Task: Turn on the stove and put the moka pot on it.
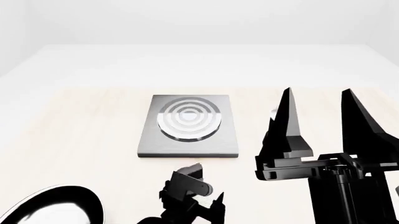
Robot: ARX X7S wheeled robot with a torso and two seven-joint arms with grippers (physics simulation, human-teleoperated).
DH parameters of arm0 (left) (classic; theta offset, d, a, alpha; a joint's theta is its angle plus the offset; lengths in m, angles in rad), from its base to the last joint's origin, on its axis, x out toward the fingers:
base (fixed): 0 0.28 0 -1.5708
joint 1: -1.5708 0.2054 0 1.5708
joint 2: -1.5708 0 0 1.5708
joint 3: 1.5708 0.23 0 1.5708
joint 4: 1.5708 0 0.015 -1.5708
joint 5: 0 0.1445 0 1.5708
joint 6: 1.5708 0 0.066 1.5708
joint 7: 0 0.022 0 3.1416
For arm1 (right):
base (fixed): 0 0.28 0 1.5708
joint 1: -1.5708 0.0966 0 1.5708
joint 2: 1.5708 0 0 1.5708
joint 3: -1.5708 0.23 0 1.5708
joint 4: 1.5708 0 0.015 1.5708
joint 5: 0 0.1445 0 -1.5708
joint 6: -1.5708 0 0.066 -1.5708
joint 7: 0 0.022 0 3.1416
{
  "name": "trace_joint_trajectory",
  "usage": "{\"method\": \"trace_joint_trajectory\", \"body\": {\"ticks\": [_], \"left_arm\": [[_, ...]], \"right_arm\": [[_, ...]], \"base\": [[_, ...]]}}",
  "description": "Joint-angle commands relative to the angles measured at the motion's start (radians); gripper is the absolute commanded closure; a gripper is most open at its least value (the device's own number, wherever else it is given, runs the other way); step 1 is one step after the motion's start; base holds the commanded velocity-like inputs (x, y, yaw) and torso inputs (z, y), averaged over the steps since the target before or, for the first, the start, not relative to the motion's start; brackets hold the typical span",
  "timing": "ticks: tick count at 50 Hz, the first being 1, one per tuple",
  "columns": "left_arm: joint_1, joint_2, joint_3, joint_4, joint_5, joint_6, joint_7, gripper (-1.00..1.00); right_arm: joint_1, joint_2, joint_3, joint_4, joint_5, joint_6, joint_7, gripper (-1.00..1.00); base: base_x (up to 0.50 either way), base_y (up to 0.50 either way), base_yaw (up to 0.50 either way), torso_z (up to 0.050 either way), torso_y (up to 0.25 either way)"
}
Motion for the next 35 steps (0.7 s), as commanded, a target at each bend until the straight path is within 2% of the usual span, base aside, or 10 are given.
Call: {"method": "trace_joint_trajectory", "body": {"ticks": [1,8,16,18,24,31,35], "left_arm": [[-0.052,0.028,0.052,0.06,-0.05,-0.02,0.019,-1.0],[-0.138,0.03,0.042,0.074,-0.048,-0.043,0.001,-1.0],[-0.16,-0.001,0.046,0.215,-0.021,-0.024,-0.04,-1.0],[-0.168,-0.021,0.029,0.266,-0.01,-0.012,-0.06,-1.0],[-0.198,-0.124,-0.011,0.497,0.146,0.035,-0.195,-1.0],[-0.193,-0.24,-0.062,0.741,0.279,0.002,-0.302,-1.0],[-0.178,-0.279,-0.094,0.833,0.311,-0.015,-0.336,-1.0]], "right_arm": [[-0.001,0.005,-0.005,0.001,0.003,-0.005,0.004,-1.0],[-0.005,0.01,-0.005,0.004,0.005,-0.01,0.004,-1.0],[-0.009,0.012,-0.007,0.012,0.004,-0.019,0.002,-1.0],[-0.01,0.016,-0.005,0.009,0.006,-0.02,0.003,-1.0],[-0.003,0.019,0.0,0.018,0.008,-0.022,0.005,-1.0],[0.014,0.023,0.01,0.039,0.015,-0.022,0.005,-1.0],[0.035,0.028,0.02,0.059,0.019,-0.017,0.005,-1.0]], "base": [[0.0,0.0,0.0,0.0,0.0],[0.0,0.0,0.0,0.0,0.0],[0.0,0.0,0.0,0.0,0.001],[0.0,0.0,0.0,0.0,0.0],[0.0,0.0,0.0,0.0,0.0],[0.0,0.0,0.0,0.0,0.0],[0.0,0.0,0.0,0.0,0.0]]}}
